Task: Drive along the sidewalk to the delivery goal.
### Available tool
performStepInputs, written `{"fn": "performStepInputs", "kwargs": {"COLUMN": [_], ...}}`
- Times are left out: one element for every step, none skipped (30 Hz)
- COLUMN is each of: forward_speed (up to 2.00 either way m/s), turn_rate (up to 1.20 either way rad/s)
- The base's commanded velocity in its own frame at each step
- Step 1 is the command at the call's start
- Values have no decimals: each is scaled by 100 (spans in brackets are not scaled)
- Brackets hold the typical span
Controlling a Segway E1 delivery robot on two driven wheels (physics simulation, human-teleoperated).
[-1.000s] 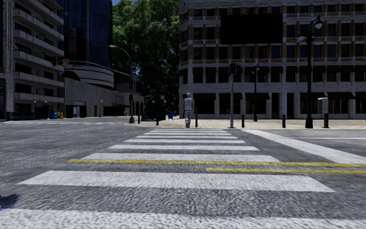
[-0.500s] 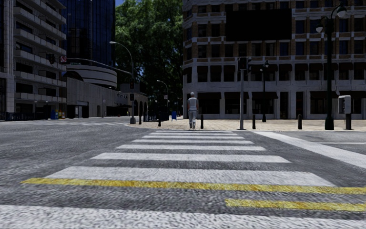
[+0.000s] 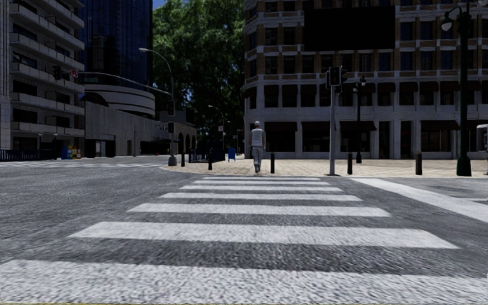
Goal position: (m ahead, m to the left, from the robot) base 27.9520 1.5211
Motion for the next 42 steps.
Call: {"fn": "performStepInputs", "kwargs": {"forward_speed": [198, 198, 198, 198, 198, 198, 198, 198, 198, 198, 198, 198, 198, 198, 198, 198, 198, 198, 198, 198, 198, 198, 198, 198, 198, 198, 198, 198, 198, 198, 198, 198, 198, 198, 198, 198, 198, 198, 199, 199, 199, 199], "turn_rate": [0, 0, 0, 0, 0, 0, 0, 0, 0, 0, 0, 0, 0, 0, 0, 0, 0, 0, 0, 0, 0, 0, 0, 0, 0, 0, 0, 0, 0, 0, 0, 0, 0, 0, 0, 0, 0, 0, 0, 0, 0, 0]}}
